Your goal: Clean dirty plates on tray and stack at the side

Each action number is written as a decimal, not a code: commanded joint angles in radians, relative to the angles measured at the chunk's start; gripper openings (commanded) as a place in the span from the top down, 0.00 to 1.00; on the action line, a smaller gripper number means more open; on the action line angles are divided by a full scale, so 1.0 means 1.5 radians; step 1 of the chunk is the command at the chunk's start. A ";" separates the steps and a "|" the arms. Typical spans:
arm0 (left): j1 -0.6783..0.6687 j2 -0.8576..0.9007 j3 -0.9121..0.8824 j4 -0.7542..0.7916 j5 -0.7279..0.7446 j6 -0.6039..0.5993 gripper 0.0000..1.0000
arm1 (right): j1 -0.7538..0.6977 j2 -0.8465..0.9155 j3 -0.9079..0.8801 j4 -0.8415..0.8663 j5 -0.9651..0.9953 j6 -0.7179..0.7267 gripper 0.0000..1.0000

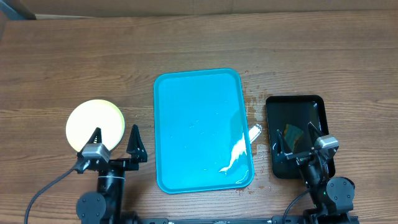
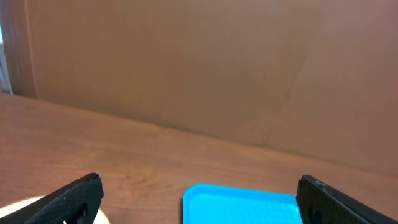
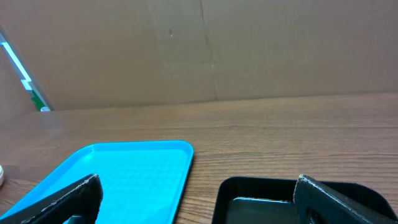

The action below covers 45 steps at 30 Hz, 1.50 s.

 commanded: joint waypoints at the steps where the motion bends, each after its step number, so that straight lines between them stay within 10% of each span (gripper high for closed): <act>1: 0.003 -0.016 -0.040 0.047 -0.026 0.003 0.00 | -0.002 -0.005 -0.007 0.004 0.006 -0.002 0.00; 10: 0.003 -0.016 -0.153 0.166 -0.029 0.018 0.00 | -0.002 -0.005 -0.007 0.004 0.006 -0.002 0.00; 45: 0.002 -0.009 -0.152 0.047 -0.030 0.019 0.00 | -0.002 -0.005 -0.007 0.004 0.006 -0.002 0.00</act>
